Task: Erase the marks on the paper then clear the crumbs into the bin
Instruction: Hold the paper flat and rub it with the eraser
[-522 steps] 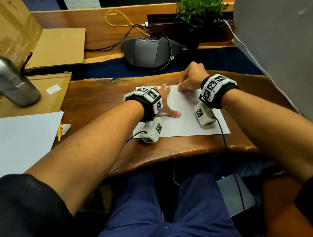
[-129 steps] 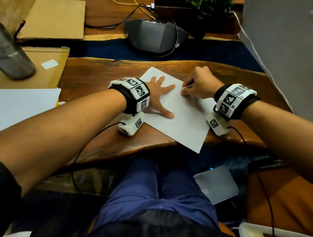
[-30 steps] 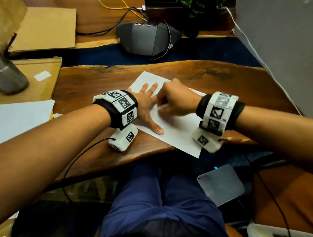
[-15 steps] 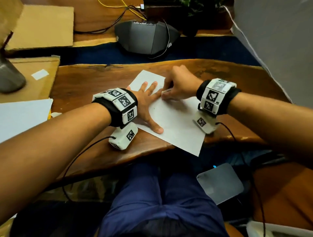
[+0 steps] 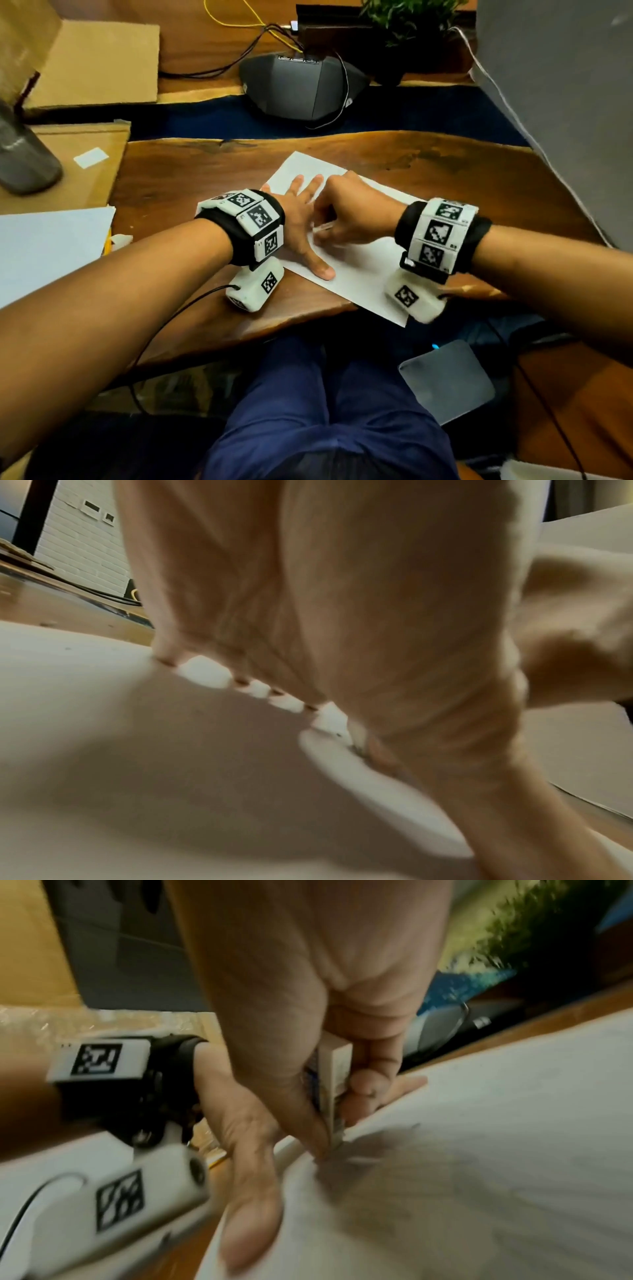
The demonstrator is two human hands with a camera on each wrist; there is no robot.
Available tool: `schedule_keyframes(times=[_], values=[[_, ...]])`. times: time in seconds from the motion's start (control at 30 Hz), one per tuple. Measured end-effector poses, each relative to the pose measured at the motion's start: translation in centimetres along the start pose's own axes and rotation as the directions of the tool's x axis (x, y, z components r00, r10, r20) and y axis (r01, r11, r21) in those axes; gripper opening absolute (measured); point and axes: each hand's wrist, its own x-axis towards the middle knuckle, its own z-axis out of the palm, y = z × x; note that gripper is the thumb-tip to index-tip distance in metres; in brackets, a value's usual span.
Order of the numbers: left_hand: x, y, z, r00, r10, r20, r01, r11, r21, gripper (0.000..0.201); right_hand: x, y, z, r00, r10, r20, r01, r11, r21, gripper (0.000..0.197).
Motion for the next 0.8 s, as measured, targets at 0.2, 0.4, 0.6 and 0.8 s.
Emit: schedule_keyframes(times=[0.2, 0.4, 0.6, 0.8], values=[[-0.2, 0.2, 0.1, 0.999, -0.014, -0.034, 0.014, 1.0, -0.002, 0.155, 1.7, 2.5, -1.6, 0.98, 0.113, -0.161, -0.118, 0.993, -0.023, 0.012], [0.0, 0.0, 0.1, 1.0, -0.005, -0.025, 0.006, 1.0, 0.011, 0.154, 0.9, 2.3, -1.5, 0.983, 0.14, -0.119, -0.144, 0.989, -0.026, 0.012], [0.0, -0.4, 0.1, 0.999, 0.016, -0.042, -0.015, 1.0, 0.007, 0.144, -1.0, 6.9, -3.3, 0.925, 0.379, 0.022, -0.379, 0.919, 0.11, 0.015], [-1.3, -1.8, 0.0, 0.992, -0.049, -0.112, 0.042, 0.997, -0.07, 0.085, -1.8, 7.8, -3.1, 0.906, 0.407, 0.118, -0.423, 0.884, 0.198, 0.017]])
